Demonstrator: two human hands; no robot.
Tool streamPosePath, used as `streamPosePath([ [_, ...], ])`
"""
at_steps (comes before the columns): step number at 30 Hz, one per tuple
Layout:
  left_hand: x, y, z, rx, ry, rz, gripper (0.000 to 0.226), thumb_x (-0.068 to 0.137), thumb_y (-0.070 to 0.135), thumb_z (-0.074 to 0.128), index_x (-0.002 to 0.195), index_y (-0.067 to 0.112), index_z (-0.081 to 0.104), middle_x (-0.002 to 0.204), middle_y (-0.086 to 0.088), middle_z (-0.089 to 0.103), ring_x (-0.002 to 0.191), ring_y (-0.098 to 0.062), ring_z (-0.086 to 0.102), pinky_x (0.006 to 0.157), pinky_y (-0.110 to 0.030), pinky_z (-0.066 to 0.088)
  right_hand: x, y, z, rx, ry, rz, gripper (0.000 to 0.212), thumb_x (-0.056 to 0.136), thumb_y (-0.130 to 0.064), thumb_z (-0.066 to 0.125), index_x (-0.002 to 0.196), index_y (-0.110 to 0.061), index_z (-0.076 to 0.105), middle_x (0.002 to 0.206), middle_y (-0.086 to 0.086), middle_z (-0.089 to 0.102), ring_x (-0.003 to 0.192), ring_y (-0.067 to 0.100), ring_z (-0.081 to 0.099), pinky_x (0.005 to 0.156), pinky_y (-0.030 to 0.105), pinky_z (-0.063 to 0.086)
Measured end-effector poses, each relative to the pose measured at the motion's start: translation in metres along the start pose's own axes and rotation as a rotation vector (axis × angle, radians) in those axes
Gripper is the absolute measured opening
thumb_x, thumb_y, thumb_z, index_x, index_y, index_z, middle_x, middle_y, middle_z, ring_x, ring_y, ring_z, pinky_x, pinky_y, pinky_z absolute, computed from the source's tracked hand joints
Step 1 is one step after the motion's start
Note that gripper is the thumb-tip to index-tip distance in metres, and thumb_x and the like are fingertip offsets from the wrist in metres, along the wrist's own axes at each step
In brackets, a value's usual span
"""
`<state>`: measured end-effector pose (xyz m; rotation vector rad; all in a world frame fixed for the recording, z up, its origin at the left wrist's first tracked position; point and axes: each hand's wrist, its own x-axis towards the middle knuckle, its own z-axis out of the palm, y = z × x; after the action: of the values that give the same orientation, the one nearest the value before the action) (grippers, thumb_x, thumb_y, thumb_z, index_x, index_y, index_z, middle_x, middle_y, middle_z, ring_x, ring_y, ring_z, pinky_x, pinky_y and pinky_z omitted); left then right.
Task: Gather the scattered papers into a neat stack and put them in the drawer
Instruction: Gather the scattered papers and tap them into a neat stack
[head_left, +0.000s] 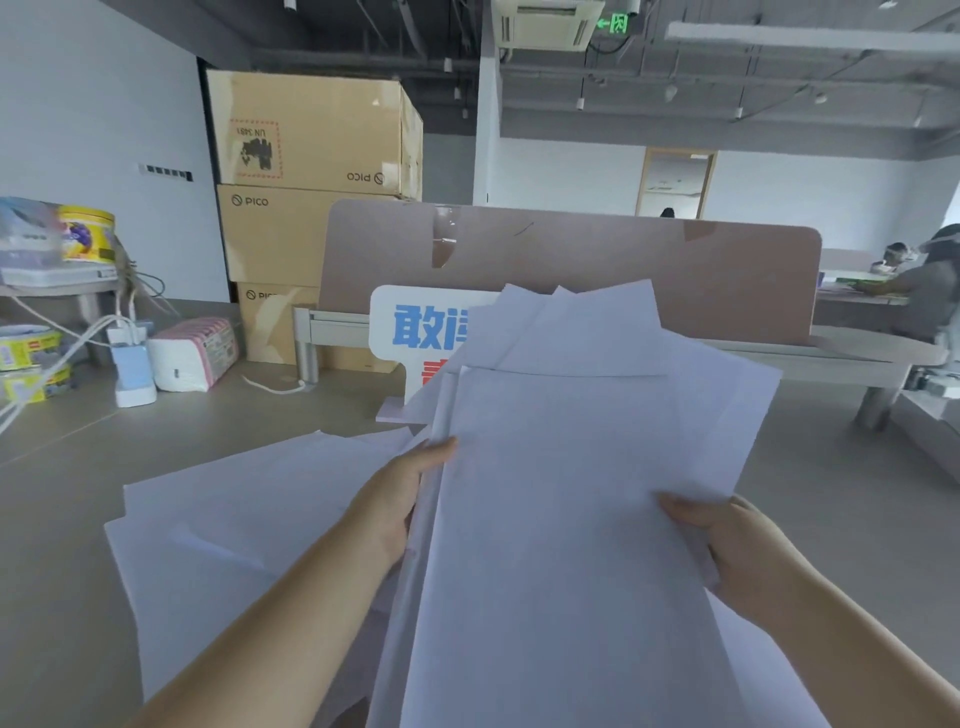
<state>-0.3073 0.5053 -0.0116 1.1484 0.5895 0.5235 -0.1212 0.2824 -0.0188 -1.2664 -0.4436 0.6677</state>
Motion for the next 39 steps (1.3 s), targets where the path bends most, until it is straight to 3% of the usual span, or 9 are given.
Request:
streamPosePath([
  [5, -0.006, -0.003, 0.008, 0.018, -0.024, 0.024, 0.022, 0.086, 0.021, 0.061, 0.1, 0.008, 0.073, 0.076, -0.005, 0.077, 0.064, -0.02, 0.073, 0.062, -0.026, 0.054, -0.003, 0.006, 0.009, 0.01, 0.046, 0.017, 0.022, 0.09, -0.002, 0.057, 0.109, 0.004, 0.067, 0.095, 0.018, 0.076, 0.068, 0.027, 0.075, 0.055, 0.034, 0.06],
  [7, -0.006, -0.012, 0.009, 0.275, 0.122, 0.094, 0.011, 0.078, 0.018, 0.07, 0.081, 0.008, 0.074, 0.069, -0.003, 0.072, 0.06, -0.023, 0.066, 0.062, -0.026, 0.047, -0.003, 0.004, 0.007, 0.0, 0.081, 0.037, 0.017, 0.091, -0.008, 0.058, 0.103, -0.001, 0.069, 0.084, 0.014, 0.078, 0.066, 0.028, 0.075, 0.053, 0.035, 0.059],
  [9, -0.001, -0.018, 0.006, 0.678, 0.255, 0.211, 0.039, 0.073, 0.022, 0.075, 0.049, 0.013, 0.046, 0.049, 0.004, 0.042, 0.048, -0.018, 0.039, 0.053, -0.025, 0.026, -0.001, 0.001, 0.004, -0.04, 0.135, 0.033, 0.018, 0.091, -0.016, 0.06, 0.1, -0.005, 0.07, 0.086, 0.014, 0.078, 0.068, 0.03, 0.074, 0.056, 0.034, 0.058],
  [15, -0.013, -0.005, 0.005, 0.486, 0.004, -0.132, 0.039, 0.075, 0.049, 0.072, 0.1, 0.019, 0.069, 0.101, 0.005, 0.068, 0.098, -0.017, 0.06, 0.09, -0.031, 0.039, 0.004, -0.003, -0.005, -0.25, 0.233, 0.058, 0.027, 0.085, -0.024, 0.069, 0.106, -0.007, 0.072, 0.094, 0.011, 0.077, 0.082, 0.029, 0.073, 0.072, 0.034, 0.056],
  [19, -0.018, -0.006, 0.011, 0.334, -0.054, -0.078, 0.023, 0.081, 0.008, 0.07, 0.104, 0.01, 0.072, 0.105, -0.008, 0.076, 0.091, -0.02, 0.071, 0.077, -0.029, 0.053, 0.003, -0.002, -0.002, -0.232, 0.189, 0.084, 0.029, 0.084, -0.024, 0.069, 0.108, -0.007, 0.072, 0.097, 0.013, 0.077, 0.084, 0.031, 0.074, 0.076, 0.038, 0.057],
  [25, -0.011, -0.014, 0.012, 0.334, 0.224, -0.035, 0.029, 0.084, 0.035, 0.067, 0.101, 0.011, 0.071, 0.093, -0.008, 0.074, 0.083, -0.026, 0.07, 0.066, -0.026, 0.05, -0.004, -0.005, 0.008, 0.045, 0.219, 0.132, 0.028, 0.093, -0.034, 0.058, 0.094, -0.008, 0.068, 0.077, 0.008, 0.075, 0.077, 0.028, 0.067, 0.063, 0.034, 0.05],
  [28, -0.003, -0.022, 0.009, 0.39, 0.302, -0.052, 0.038, 0.087, 0.037, 0.063, 0.111, 0.008, 0.066, 0.106, -0.009, 0.068, 0.096, -0.027, 0.064, 0.081, -0.03, 0.045, -0.003, -0.004, 0.01, -0.012, 0.344, 0.153, 0.017, 0.093, -0.016, 0.054, 0.102, -0.004, 0.062, 0.078, 0.012, 0.067, 0.066, 0.029, 0.061, 0.055, 0.032, 0.048],
  [35, -0.001, -0.024, 0.005, 0.432, 0.215, -0.152, 0.048, 0.083, 0.018, 0.07, 0.124, -0.002, 0.056, 0.122, -0.01, 0.062, 0.117, -0.029, 0.056, 0.093, -0.031, 0.039, -0.001, 0.001, 0.004, -0.242, 0.299, 0.284, 0.029, 0.088, 0.001, 0.051, 0.115, 0.01, 0.059, 0.092, 0.022, 0.063, 0.069, 0.034, 0.063, 0.062, 0.036, 0.052],
  [39, -0.003, -0.018, 0.01, 0.231, 0.25, -0.098, 0.026, 0.09, 0.019, 0.06, 0.11, 0.002, 0.065, 0.102, -0.015, 0.069, 0.09, -0.03, 0.066, 0.078, -0.035, 0.052, -0.005, -0.005, 0.008, -0.134, 0.251, 0.268, 0.025, 0.091, 0.001, 0.049, 0.112, 0.005, 0.062, 0.1, 0.021, 0.069, 0.078, 0.033, 0.066, 0.065, 0.038, 0.054],
])
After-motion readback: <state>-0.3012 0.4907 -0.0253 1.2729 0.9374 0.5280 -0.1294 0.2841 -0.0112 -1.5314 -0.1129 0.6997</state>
